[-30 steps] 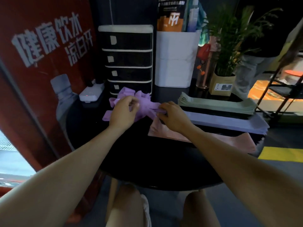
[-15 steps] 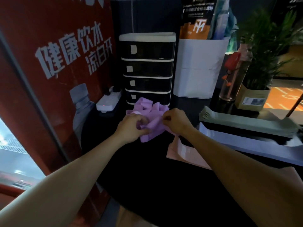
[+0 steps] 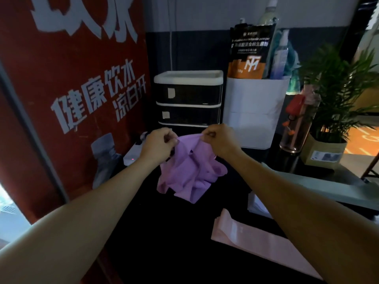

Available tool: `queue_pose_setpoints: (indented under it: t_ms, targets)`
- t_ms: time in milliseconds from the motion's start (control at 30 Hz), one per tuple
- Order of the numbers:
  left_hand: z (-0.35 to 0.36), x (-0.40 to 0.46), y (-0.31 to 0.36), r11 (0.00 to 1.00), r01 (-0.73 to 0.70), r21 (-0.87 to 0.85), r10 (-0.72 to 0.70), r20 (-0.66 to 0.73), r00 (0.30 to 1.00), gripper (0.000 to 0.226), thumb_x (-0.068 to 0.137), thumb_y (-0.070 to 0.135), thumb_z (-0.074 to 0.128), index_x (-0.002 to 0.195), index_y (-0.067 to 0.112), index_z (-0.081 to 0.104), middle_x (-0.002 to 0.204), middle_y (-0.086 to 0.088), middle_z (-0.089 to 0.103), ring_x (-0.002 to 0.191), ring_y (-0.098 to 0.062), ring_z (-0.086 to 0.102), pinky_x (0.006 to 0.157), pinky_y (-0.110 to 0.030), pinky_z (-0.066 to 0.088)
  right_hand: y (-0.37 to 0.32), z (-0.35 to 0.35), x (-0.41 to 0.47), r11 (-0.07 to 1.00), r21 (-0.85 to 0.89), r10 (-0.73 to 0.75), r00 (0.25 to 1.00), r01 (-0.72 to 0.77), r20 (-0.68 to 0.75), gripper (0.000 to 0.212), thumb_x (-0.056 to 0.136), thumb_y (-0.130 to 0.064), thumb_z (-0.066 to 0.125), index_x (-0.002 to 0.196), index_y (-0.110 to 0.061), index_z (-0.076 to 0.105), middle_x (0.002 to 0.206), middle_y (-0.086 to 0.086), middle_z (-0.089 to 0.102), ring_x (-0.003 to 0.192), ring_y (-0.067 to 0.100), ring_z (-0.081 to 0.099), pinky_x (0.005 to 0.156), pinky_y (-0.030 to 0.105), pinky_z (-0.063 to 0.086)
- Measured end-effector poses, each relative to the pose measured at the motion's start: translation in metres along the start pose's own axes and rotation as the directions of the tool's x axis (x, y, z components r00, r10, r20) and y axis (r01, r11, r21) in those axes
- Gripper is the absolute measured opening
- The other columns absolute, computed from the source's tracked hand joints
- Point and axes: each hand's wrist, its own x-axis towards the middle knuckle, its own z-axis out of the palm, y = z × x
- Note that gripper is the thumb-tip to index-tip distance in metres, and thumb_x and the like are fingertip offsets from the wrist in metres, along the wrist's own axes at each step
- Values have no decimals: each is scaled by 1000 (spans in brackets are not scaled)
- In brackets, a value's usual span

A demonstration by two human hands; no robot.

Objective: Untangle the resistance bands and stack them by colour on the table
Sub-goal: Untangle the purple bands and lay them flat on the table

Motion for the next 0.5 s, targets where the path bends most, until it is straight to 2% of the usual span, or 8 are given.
queue_pose_setpoints:
  t_ms: [67, 133, 200, 267, 367, 433, 500]
  targets:
    - [-4, 9, 3, 1000, 8, -14, -8, -48, 999, 8, 88, 9, 62, 81, 13, 61, 78, 6, 60, 74, -9, 55, 65, -12, 41, -5, -3, 9, 999, 1, -36, 999, 36, -3, 10, 84, -5, 64, 90, -3, 72, 80, 5, 67, 60, 3, 50, 55, 5, 36]
    - [-10, 17, 3, 999, 35, -21, -36, -91, 995, 4, 88, 9, 60, 87, 10, 63, 86, 3, 61, 81, -11, 55, 72, -18, 41, -8, -7, 17, 998, -37, -56, 997, 58, 54, 10, 82, -4, 66, 89, -2, 72, 85, 7, 70, 65, 5, 54, 57, 5, 39]
    - [-17, 23, 0, 997, 73, -39, -77, -131, 988, 5, 89, 9, 59, 87, 10, 63, 84, 4, 61, 80, -10, 55, 68, -17, 40, -6, -10, 23, 994, -100, -30, 992, 43, 125, 12, 81, -5, 66, 92, -3, 71, 92, 9, 70, 79, 14, 61, 71, 18, 47]
    - [-20, 28, -3, 993, 98, -59, -106, -150, 983, 8, 90, 8, 58, 83, 11, 61, 76, 8, 58, 74, -9, 54, 59, -13, 38, -1, -14, 27, 989, -149, 7, 993, 10, 117, 13, 83, -2, 63, 92, -4, 72, 95, 11, 70, 88, 21, 65, 81, 29, 52]
    - [-23, 33, -6, 989, 133, -63, -141, -150, 979, 17, 89, 6, 56, 75, 15, 58, 75, 5, 58, 75, -12, 54, 60, -16, 39, 4, -26, 32, 951, -309, 18, 996, 9, 85, 24, 86, 3, 51, 94, -8, 71, 103, 11, 68, 95, 26, 64, 85, 34, 52]
    - [-23, 37, -7, 986, 161, -35, -165, -152, 975, 14, 90, 5, 53, 79, 13, 58, 82, -1, 60, 79, -14, 54, 67, -21, 40, 6, -35, 34, 908, -419, 32, 995, 12, 97, 29, 88, 5, 47, 103, -9, 68, 114, 11, 59, 99, 28, 61, 85, 34, 49]
    - [-24, 41, -7, 982, 187, 10, -183, -168, 969, 10, 90, 5, 50, 86, 9, 58, 89, -5, 60, 82, -17, 54, 70, -25, 39, 5, -44, 38, 896, -444, 35, 996, 4, 79, 30, 88, 6, 44, 105, -6, 65, 117, 14, 53, 101, 31, 58, 87, 37, 48]
